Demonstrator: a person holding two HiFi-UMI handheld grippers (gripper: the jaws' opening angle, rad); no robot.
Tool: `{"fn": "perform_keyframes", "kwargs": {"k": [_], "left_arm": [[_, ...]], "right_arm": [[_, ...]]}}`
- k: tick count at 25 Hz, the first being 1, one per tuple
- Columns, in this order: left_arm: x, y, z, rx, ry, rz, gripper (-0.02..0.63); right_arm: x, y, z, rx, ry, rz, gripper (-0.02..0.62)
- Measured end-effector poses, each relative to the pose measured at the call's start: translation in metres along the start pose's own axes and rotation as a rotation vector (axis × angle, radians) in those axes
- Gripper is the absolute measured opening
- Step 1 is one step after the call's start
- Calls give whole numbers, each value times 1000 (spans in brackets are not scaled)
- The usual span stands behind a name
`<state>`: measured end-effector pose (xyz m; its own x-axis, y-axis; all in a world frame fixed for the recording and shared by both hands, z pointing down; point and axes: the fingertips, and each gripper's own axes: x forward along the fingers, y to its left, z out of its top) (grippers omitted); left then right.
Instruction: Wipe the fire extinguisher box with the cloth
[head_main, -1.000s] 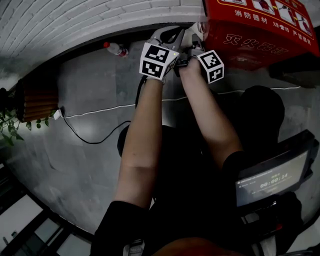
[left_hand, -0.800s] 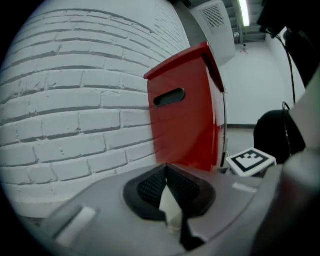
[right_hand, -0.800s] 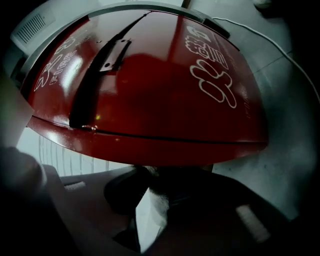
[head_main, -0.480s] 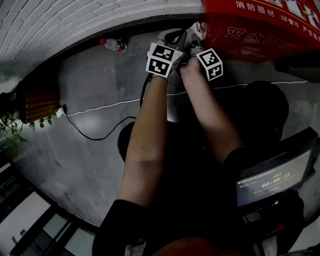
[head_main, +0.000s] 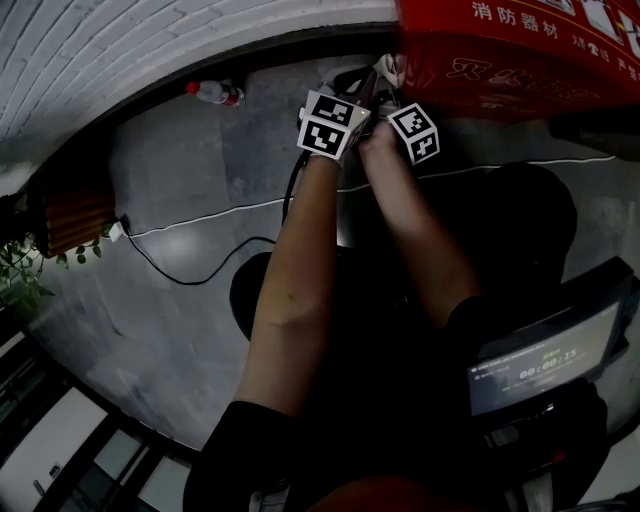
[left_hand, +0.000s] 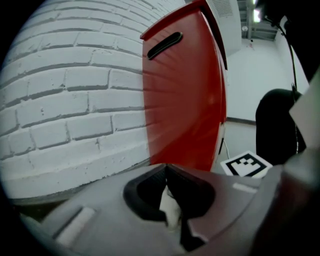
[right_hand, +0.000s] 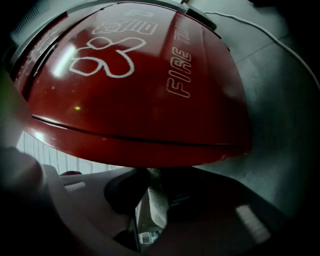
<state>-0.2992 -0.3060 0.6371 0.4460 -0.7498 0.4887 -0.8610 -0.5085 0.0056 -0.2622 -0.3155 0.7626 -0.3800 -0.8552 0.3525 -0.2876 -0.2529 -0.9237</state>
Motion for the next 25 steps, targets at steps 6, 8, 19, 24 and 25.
{"fn": "perform_keyframes", "kwargs": {"k": [6,8,19,24,25], "left_arm": [[15,-11,-28,-11,57,-40,0],[19,-12,-31,-19,61,-45,0],[35,-20,-53,-36,100,-65,0],[34,-16,-53,-49,98,-51,0],[33,-15,-53,-52,99,-47,0]], "right_arm": [[12,-30,-2,8,27,-24,87],[14,-40,-4,16,35,-41,87],[22,-94,-12,67,74,-110,87],[27,-110,-11,87,72,-111,87],[27,-113,-12,94,74,-114,87]]}}
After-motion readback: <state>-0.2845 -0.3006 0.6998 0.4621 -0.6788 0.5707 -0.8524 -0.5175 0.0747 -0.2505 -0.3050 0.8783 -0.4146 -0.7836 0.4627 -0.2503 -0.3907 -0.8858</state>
